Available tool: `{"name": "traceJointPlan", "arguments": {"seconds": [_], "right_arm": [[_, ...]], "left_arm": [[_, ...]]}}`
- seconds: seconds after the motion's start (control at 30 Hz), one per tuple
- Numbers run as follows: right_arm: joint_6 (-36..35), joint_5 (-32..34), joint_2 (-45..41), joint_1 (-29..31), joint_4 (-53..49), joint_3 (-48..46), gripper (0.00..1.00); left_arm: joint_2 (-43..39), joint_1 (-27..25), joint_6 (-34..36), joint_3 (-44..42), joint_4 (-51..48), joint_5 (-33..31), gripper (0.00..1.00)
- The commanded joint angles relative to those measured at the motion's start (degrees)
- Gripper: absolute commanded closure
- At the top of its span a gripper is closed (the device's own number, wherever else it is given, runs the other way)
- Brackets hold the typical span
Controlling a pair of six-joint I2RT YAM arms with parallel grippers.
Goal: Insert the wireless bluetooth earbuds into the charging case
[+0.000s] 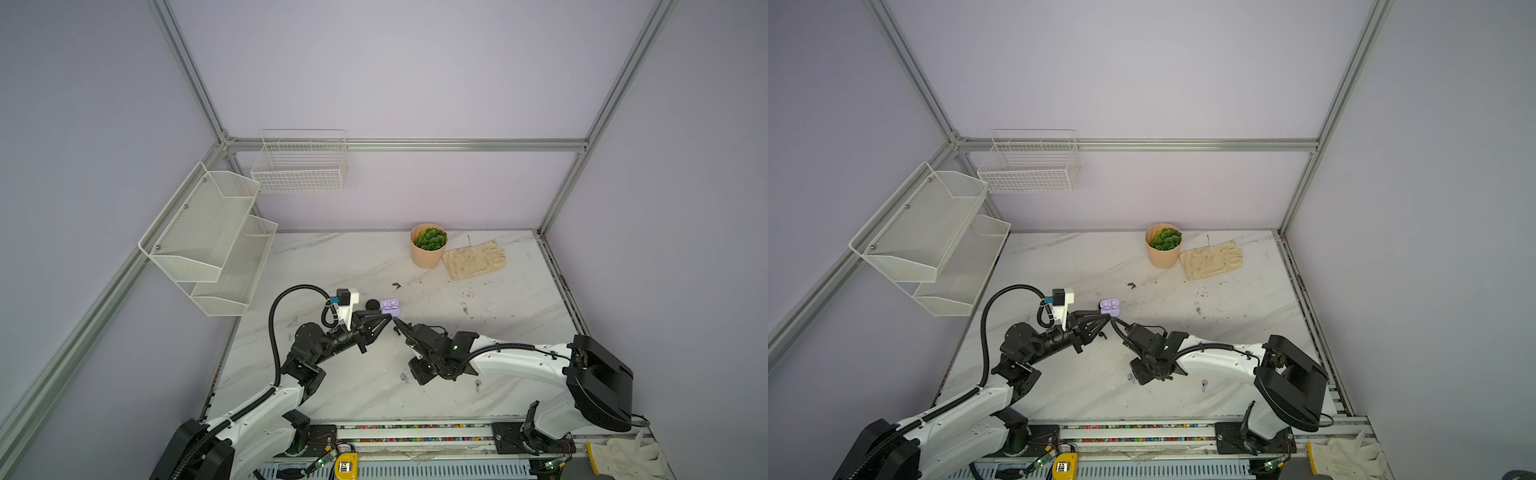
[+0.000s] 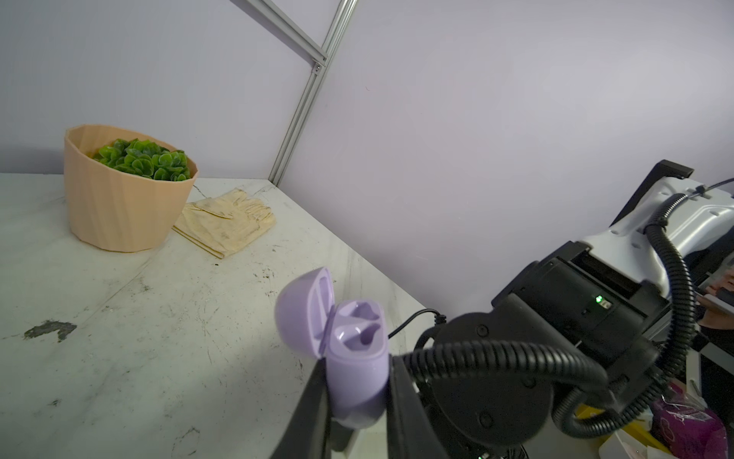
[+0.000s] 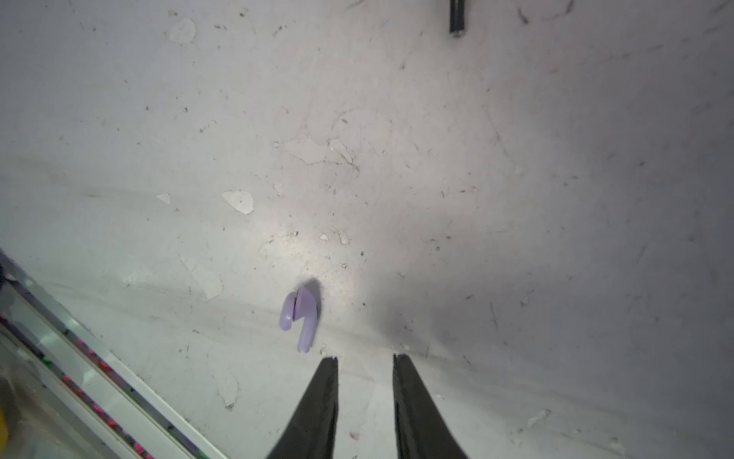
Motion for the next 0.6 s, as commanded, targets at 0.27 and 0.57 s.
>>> {"name": "traceJointPlan", "arguments": {"seconds": [0.27, 0.57], "right_arm": [[1.99, -8.80, -17.87, -10.36, 8.33, -7.08, 0.72], [-0.83, -15.29, -16.24, -14.83, 11.06, -5.28, 0.73]], "left_arm": [[-3.48, -4.98, 7.82, -3.51, 3.18, 3.60, 1.00], [-8.07, -6.26, 7.90, -1.44, -4.43, 3.22, 1.00]]}}
